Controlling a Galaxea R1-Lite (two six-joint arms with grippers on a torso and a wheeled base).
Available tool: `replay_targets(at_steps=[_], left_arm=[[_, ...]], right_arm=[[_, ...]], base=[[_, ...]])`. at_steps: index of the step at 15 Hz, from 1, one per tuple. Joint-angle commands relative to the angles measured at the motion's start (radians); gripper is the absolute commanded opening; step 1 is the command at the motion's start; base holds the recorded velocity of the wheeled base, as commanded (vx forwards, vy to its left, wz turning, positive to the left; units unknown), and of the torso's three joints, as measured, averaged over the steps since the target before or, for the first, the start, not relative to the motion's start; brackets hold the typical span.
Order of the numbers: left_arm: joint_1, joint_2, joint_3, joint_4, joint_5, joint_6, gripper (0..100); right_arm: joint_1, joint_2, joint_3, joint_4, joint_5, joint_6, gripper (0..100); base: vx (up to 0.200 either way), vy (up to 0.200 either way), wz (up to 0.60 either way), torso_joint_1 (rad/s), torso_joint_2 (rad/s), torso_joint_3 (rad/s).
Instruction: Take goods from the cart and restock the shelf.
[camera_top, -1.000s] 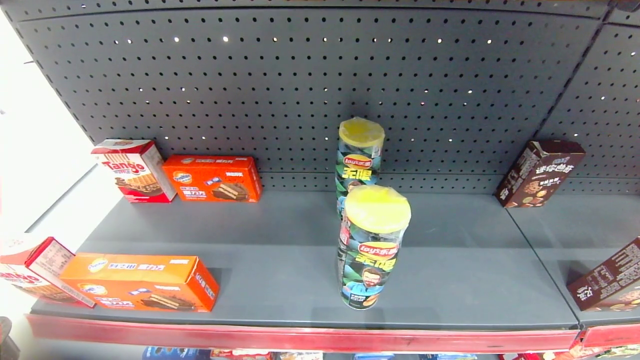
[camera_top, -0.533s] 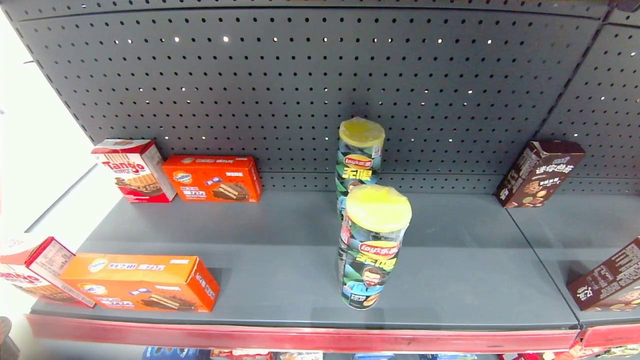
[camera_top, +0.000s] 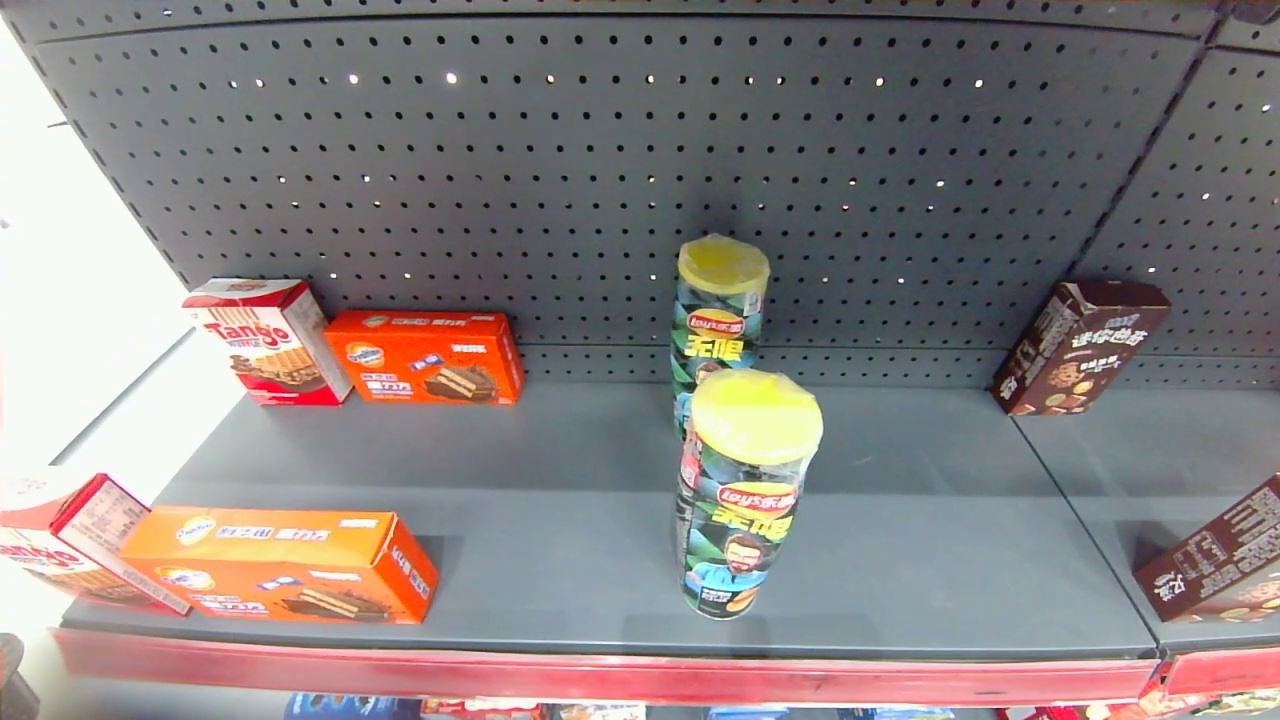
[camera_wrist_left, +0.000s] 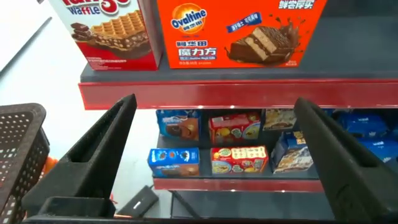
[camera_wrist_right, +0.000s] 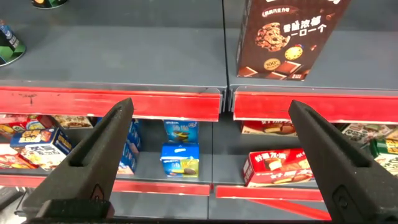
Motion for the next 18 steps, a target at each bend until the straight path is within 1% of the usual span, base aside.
replay_targets(at_steps=[1,4,6,7,10,12,15,16,18], left_arm=[[0.000,-0.002,0.000,0.000,0.001,-0.001,100],[0.000,-0.002,0.000,0.000,-0.003,0.005,100],[0.000,-0.002,0.000,0.000,-0.002,0.000,100],[0.000,0.000,0.000,0.000,-0.005,0.006,100],[0.000,0.000,0.000,0.000,-0.014,0.008,100],[0.000,-0.002,0.000,0.000,-0.012,0.000,100],[0.000,-0.002,0.000,0.000,-0.017,0.003,100],[0.000,-0.002,-0.001,0.000,-0.017,0.002,100],[0.000,-0.002,0.000,0.000,-0.009,-0.015,100]], right_arm=[[0.001,0.000,0.000,0.000,0.000,0.000,100],[0.001,0.000,-0.002,0.003,0.000,0.000,100],[0.001,0.000,0.000,0.000,-0.001,0.000,100],[0.001,0.000,0.000,0.000,-0.001,0.000,100],[0.001,0.000,0.000,0.000,0.002,-0.002,100],[0.001,0.000,0.000,0.000,0.002,-0.002,100],[0.001,0.000,0.000,-0.002,0.002,-0.002,100],[0.001,0.000,0.000,0.000,0.002,-0.003,100],[-0.001,0.000,0.000,-0.002,0.000,-0.002,100]], base=[[0.000,0.000,0.00,0.000,0.00,0.000],[0.000,0.000,0.00,0.000,0.00,0.000],[0.000,0.000,0.00,0.000,0.00,0.000],[0.000,0.000,0.00,0.000,0.00,0.000],[0.000,0.000,0.00,0.000,0.00,0.000],[0.000,0.000,0.00,0.000,0.00,0.000],[0.000,0.000,0.00,0.000,0.00,0.000],[0.000,0.000,-0.60,0.002,0.00,0.002],[0.000,0.000,0.00,0.000,0.00,0.000]])
